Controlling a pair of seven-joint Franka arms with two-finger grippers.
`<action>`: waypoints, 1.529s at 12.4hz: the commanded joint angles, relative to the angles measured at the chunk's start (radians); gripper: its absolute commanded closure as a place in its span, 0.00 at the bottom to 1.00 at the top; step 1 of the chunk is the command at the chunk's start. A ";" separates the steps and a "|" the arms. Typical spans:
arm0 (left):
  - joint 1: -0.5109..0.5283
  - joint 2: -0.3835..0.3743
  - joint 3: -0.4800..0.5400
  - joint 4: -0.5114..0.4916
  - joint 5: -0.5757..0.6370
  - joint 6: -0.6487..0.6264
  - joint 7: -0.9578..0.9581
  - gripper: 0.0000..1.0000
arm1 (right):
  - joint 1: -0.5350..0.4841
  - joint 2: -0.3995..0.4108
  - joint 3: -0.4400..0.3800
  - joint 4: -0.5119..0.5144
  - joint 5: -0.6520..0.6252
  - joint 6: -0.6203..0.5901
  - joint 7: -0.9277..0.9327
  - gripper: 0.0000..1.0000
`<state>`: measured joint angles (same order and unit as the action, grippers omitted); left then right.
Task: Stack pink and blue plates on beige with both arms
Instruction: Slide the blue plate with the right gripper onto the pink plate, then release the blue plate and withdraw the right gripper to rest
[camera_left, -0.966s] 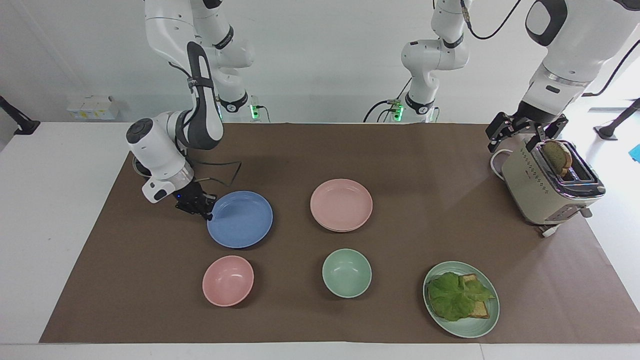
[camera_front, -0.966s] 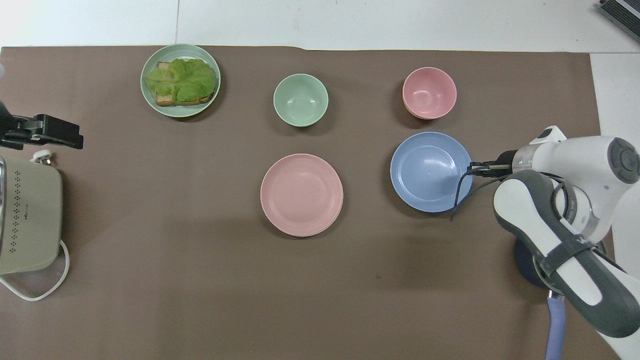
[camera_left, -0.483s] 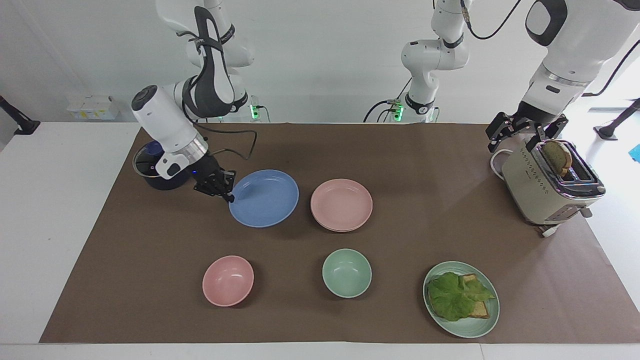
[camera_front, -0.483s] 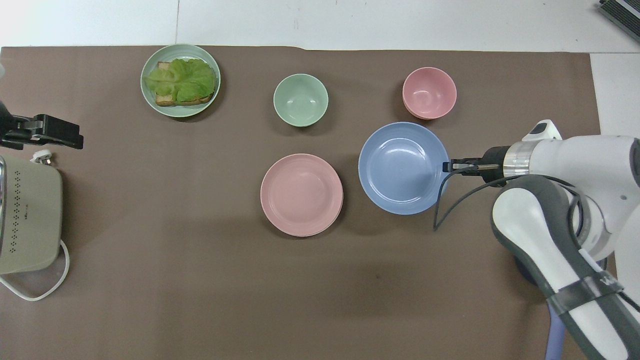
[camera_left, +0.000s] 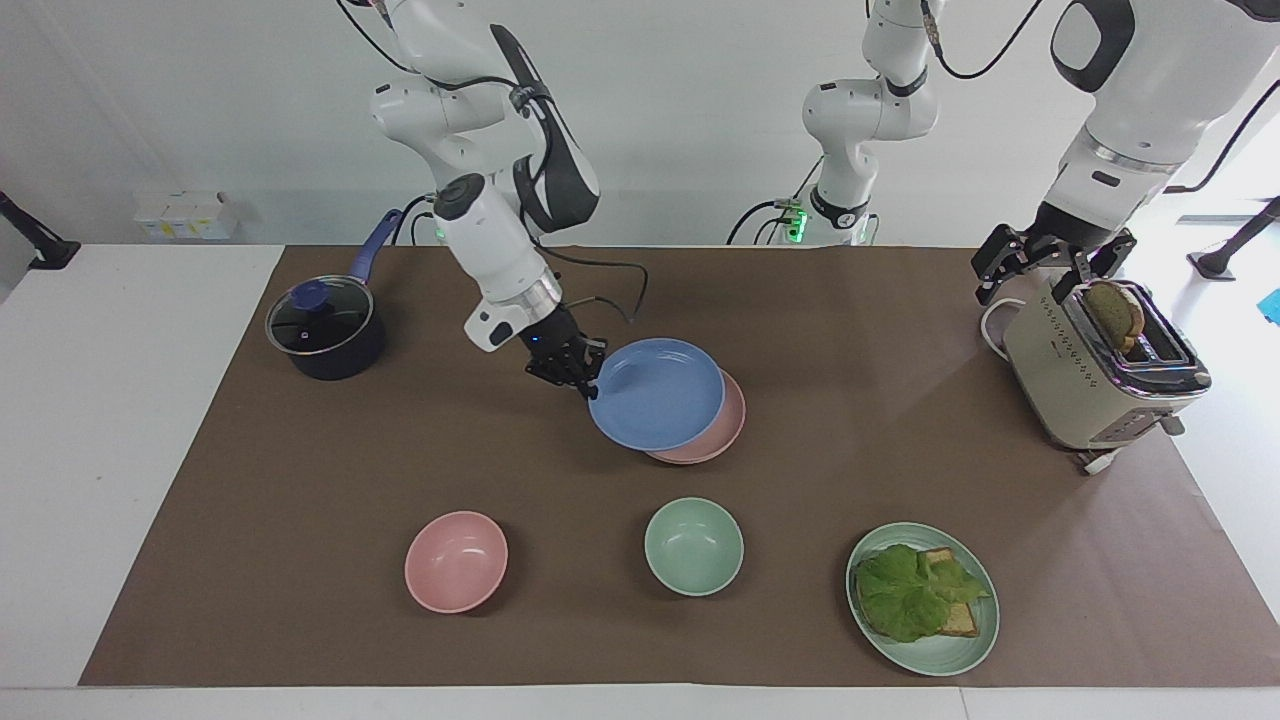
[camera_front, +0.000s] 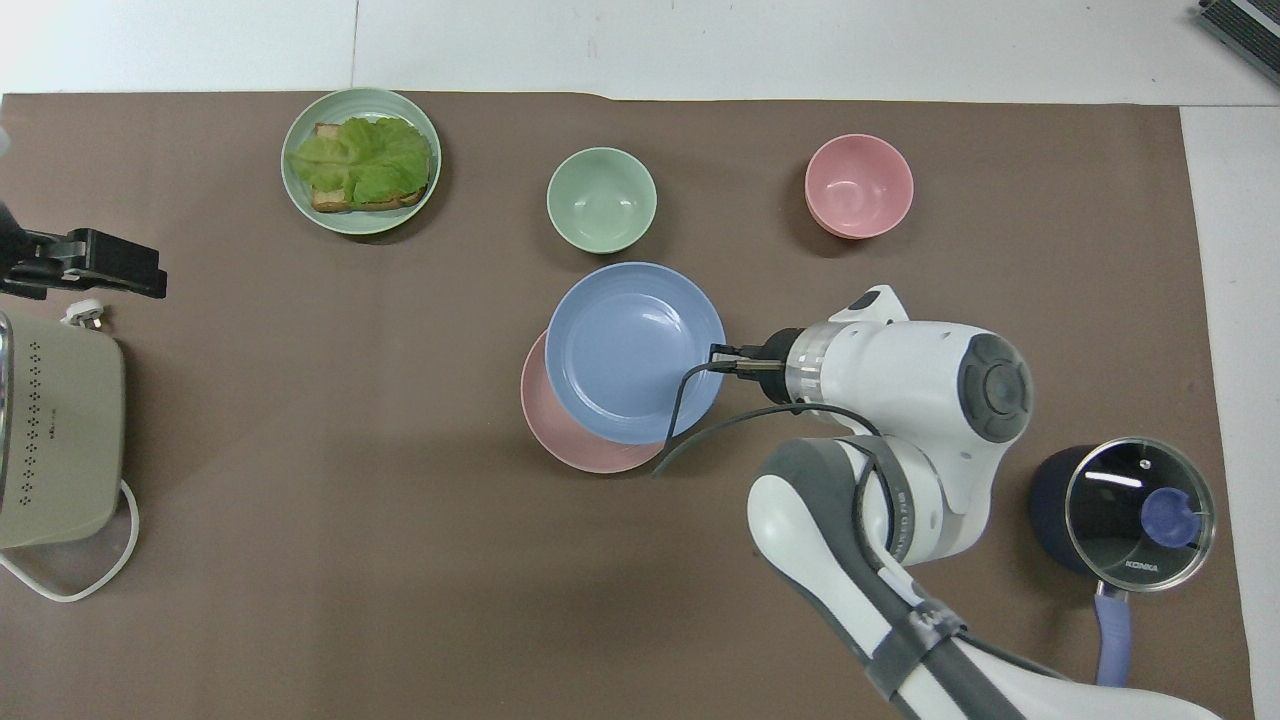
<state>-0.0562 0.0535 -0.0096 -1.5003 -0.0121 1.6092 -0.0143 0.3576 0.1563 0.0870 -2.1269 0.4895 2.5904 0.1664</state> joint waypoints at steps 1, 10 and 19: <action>0.009 -0.009 -0.006 -0.009 0.012 -0.012 0.011 0.00 | 0.032 0.044 -0.006 0.004 0.004 0.049 0.016 1.00; 0.009 -0.009 -0.006 -0.009 0.012 -0.011 0.011 0.00 | 0.072 0.089 -0.009 -0.019 -0.003 0.106 0.038 1.00; 0.009 -0.009 -0.007 -0.009 0.012 -0.011 0.011 0.00 | 0.061 0.094 -0.009 -0.008 -0.043 0.106 0.039 0.59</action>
<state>-0.0562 0.0535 -0.0096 -1.5003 -0.0121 1.6086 -0.0143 0.4264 0.2536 0.0779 -2.1384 0.4744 2.6850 0.1885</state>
